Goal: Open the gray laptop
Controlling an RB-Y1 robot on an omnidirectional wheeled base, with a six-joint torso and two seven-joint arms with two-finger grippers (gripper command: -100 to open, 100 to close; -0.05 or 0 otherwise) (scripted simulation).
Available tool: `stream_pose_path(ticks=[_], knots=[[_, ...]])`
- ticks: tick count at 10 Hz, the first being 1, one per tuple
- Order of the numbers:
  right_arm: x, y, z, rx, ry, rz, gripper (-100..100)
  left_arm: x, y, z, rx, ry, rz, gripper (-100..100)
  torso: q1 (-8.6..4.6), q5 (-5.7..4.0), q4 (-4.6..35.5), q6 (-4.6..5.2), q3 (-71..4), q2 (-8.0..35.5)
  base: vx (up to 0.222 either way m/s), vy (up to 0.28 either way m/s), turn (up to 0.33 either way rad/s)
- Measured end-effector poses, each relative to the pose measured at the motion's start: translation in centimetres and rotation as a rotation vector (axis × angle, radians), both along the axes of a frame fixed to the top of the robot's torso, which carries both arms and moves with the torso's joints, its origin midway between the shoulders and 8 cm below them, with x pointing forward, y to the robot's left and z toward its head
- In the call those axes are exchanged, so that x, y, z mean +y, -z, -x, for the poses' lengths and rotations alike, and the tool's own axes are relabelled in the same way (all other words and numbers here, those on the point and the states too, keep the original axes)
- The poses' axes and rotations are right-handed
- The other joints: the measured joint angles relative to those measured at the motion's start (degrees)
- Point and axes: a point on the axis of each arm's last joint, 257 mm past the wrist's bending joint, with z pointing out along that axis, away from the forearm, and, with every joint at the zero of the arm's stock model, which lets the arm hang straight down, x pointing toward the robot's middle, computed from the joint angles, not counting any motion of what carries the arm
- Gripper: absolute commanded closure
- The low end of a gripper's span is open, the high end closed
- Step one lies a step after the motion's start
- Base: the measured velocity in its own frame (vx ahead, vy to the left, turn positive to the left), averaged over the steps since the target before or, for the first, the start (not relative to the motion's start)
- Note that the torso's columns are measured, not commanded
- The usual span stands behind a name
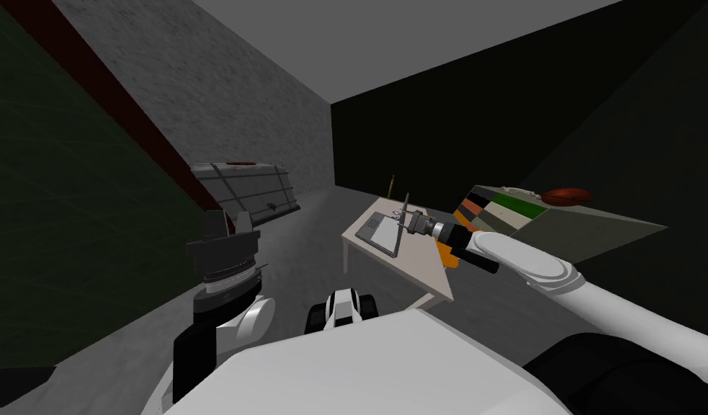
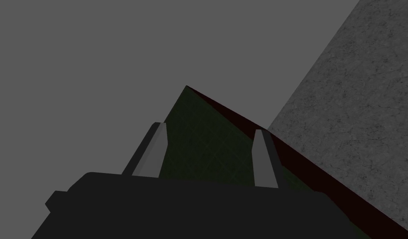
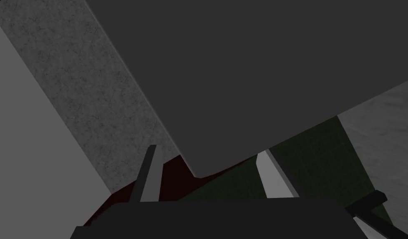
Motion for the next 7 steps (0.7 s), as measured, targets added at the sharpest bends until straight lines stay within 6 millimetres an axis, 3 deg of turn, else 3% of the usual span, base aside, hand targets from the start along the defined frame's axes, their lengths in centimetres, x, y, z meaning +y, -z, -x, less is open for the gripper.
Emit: stream_pose_path(ticks=[7], knots=[[0.41,0.99,0.71,0.120,-0.063,0.114,100,0.00,0.00,0.00,0.000,0.000,0.000,0,-0.28,0.05,0.27,0.08,0.17,0.35,0.082,0.100,-0.075]])
